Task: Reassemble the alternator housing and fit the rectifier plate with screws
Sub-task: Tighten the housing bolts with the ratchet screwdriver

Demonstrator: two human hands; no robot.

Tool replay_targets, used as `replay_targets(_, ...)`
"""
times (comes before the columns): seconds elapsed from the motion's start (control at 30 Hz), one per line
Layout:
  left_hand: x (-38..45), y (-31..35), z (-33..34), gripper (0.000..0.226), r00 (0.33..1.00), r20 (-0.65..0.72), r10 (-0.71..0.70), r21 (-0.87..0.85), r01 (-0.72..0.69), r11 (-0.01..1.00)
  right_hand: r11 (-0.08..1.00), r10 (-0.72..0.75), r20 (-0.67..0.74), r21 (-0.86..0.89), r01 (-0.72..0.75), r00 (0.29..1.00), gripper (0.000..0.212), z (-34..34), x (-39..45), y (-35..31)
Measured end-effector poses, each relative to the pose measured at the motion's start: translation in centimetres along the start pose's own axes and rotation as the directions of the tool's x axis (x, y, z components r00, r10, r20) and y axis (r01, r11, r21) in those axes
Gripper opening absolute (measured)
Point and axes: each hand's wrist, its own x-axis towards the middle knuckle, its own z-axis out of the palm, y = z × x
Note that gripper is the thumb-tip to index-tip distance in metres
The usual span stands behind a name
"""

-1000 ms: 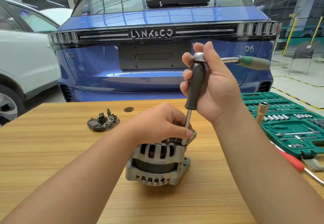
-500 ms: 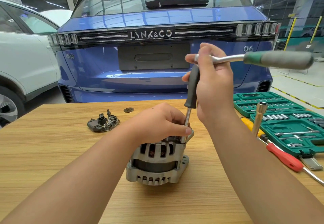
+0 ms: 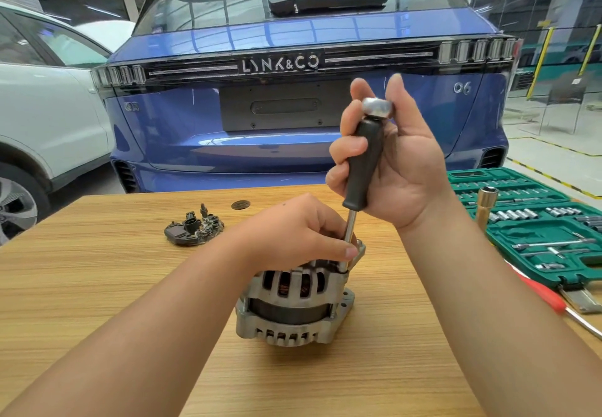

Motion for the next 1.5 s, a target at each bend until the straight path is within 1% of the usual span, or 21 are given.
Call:
replay_targets(0.13,0.2,-0.1,0.1,0.017,0.999,-0.028,-0.02,0.0,0.02,1.0,0.983,-0.183,-0.054,-0.015,0.182,0.982,0.02,0.4,-0.3,0.1)
replay_targets(0.27,0.1,-0.1,0.0,0.02,1.0,-0.027,-0.012,-0.014,0.011,1.0,0.958,-0.287,-0.105,-0.051,0.283,0.952,0.019,0.8,-0.1,0.5)
replay_targets(0.33,0.0,0.0,0.0,0.022,1.0,-0.022,-0.007,-0.013,0.007,1.0,0.934,-0.352,-0.156,-0.128,0.335,0.923,0.011,1.1,0.3,0.9)
replay_targets(0.37,0.0,0.1,0.0,0.022,1.0,-0.022,-0.007,-0.009,0.007,1.0,0.901,-0.42,-0.203,-0.213,0.379,0.884,0.007,1.3,0.5,1.2)
replay_targets(0.4,0.0,0.1,0.0,0.019,1.0,-0.024,-0.008,-0.002,0.008,1.0,0.832,-0.525,-0.255,-0.354,0.427,0.812,0.007,1.3,0.7,1.4)
replay_targets(0.43,0.1,0.1,0.0,0.017,1.0,-0.029,-0.009,0.006,0.009,1.0,0.718,-0.651,-0.275,-0.528,0.455,0.708,0.008,1.3,0.8,1.5)
replay_targets(0.47,0.1,0.1,0.0,0.016,0.999,-0.035,-0.01,0.008,0.011,1.0,0.572,-0.76,-0.239,-0.686,0.449,0.604,0.009,1.2,0.8,1.6)
replay_targets(0.5,0.2,0.0,0.0,0.016,0.999,-0.039,-0.011,0.004,0.011,1.0,0.428,-0.829,-0.16,-0.798,0.423,0.536,0.008,1.2,0.7,1.8)
replay_targets(0.57,0.2,-0.1,0.0,0.018,0.999,-0.039,-0.008,-0.01,0.007,1.0,0.18,-0.879,0.022,-0.91,0.374,0.477,0.005,1.2,0.5,2.1)
replay_targets(0.6,0.2,-0.2,0.0,0.019,0.999,-0.035,-0.003,-0.011,0.003,1.0,0.1,-0.883,0.081,-0.93,0.353,0.462,0.003,1.2,0.4,2.1)
replay_targets(0.63,0.3,-0.2,0.0,0.02,1.0,-0.03,0.001,-0.007,-0.001,1.0,0.068,-0.885,0.099,-0.939,0.337,0.456,0.001,1.2,0.4,2.2)
replay_targets(0.7,0.3,-0.3,0.1,0.024,1.0,-0.031,0.001,0.012,-0.001,1.0,0.125,-0.875,0.047,-0.939,0.319,0.483,0.001,1.4,0.4,2.2)
replay_targets(0.77,0.5,-0.3,0.2,0.032,0.998,-0.055,-0.009,0.057,0.012,0.998,0.368,-0.802,-0.128,-0.875,0.314,0.583,0.005,1.7,0.4,2.0)
replay_targets(0.83,0.7,-0.4,0.2,0.043,0.995,-0.095,-0.021,0.101,0.031,0.994,0.678,-0.612,-0.305,-0.677,0.286,0.729,0.013,1.8,0.5,1.8)
replay_targets(0.87,0.8,-0.4,0.2,0.047,0.994,-0.11,-0.026,0.108,0.038,0.993,0.78,-0.516,-0.34,-0.565,0.268,0.786,0.02,1.7,0.5,1.7)
replay_targets(0.93,0.9,-0.6,0.2,0.049,0.992,-0.121,-0.031,0.12,0.045,0.992,0.882,-0.389,-0.344,-0.407,0.238,0.854,0.035,1.3,0.6,1.3)
replay_targets(1.1,1.0,-0.9,0.2,0.051,0.994,-0.111,-0.02,0.126,0.034,0.991,0.99,-0.103,-0.287,-0.12,0.071,0.952,0.06,0.2,0.7,0.1)
replay_targets(1.2,0.9,-0.6,0.2,0.051,0.996,-0.092,-0.014,0.12,0.025,0.992,0.998,0.054,-0.257,0.028,-0.048,0.965,0.06,-0.6,0.9,-0.3)
replay_targets(1.27,0.8,-0.4,0.2,0.05,0.997,-0.081,-0.011,0.103,0.019,0.995,0.992,0.114,-0.194,0.074,-0.102,0.974,0.05,-0.9,1.1,-0.3)
replay_targets(1.37,0.7,-0.3,0.2,0.049,0.997,-0.075,-0.02,0.088,0.026,0.996,0.995,0.083,-0.099,0.066,-0.077,0.992,0.031,-0.8,1.3,-0.2)
replay_targets(1.5,0.9,-0.2,0.1,0.048,0.996,-0.077,-0.038,0.107,0.046,0.993,0.987,-0.159,-0.156,-0.03,0.156,0.975,0.014,-0.5,1.2,0.1)
